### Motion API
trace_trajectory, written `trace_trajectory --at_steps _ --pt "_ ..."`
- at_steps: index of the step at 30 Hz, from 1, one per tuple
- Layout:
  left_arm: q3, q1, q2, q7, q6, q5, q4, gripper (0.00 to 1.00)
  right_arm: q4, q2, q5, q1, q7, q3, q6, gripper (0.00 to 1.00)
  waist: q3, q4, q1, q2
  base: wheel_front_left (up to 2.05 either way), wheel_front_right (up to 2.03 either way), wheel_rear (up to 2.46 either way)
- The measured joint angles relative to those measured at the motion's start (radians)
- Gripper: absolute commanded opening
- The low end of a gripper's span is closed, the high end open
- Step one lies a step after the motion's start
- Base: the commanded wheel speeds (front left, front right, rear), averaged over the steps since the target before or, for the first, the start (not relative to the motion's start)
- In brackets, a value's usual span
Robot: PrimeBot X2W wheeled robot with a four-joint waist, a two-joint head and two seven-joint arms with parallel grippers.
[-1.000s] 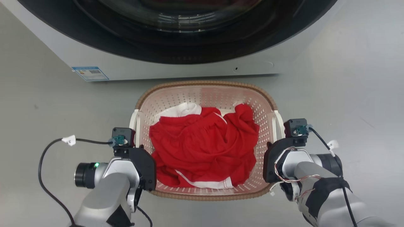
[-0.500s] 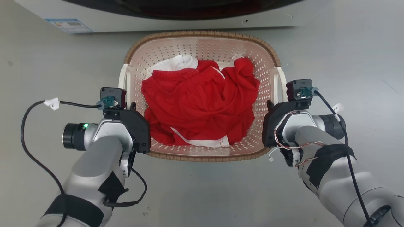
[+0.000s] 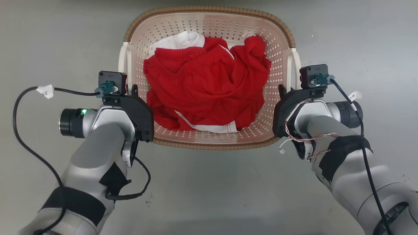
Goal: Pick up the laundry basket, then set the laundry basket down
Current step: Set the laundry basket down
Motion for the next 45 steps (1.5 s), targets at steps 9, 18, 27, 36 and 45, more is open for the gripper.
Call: trace_trajectory --at_steps 9,18,27,36,45 --pt "0.002 -0.029 -0.004 -0.035 0.0 0.003 0.019 0.07 0.008 0.001 -0.001 -0.017 -0.039 0.001 0.0 0.46 0.023 0.003 -0.0002 -0.0001 0.0 0.0 0.0" --pt "0.003 -0.049 -0.01 -0.056 0.0 0.012 0.04 1.0 0.018 0.01 -0.011 -0.034 -0.085 0.009 0.007 1.0 0.03 0.002 -0.0002 -0.0002 0.0 0.0 0.0" --pt "0.002 -0.05 -0.01 -0.074 0.0 0.013 0.058 1.0 0.036 0.011 -0.013 -0.037 -0.114 0.011 0.007 1.0 0.019 0.002 -0.0002 -0.0002 0.0 0.0 0.0" --pt "0.001 -0.033 -0.009 -0.122 0.0 0.015 0.073 1.0 0.056 0.011 -0.013 -0.034 -0.155 0.011 0.007 1.0 -0.031 0.001 -0.0002 -0.0002 0.0 0.0 0.0" --pt "0.016 0.028 -0.008 -0.186 -0.019 0.011 0.074 1.0 0.058 0.011 -0.014 0.005 -0.192 0.017 0.008 1.0 -0.12 0.0 -0.0003 -0.0002 0.0 0.0 0.0"
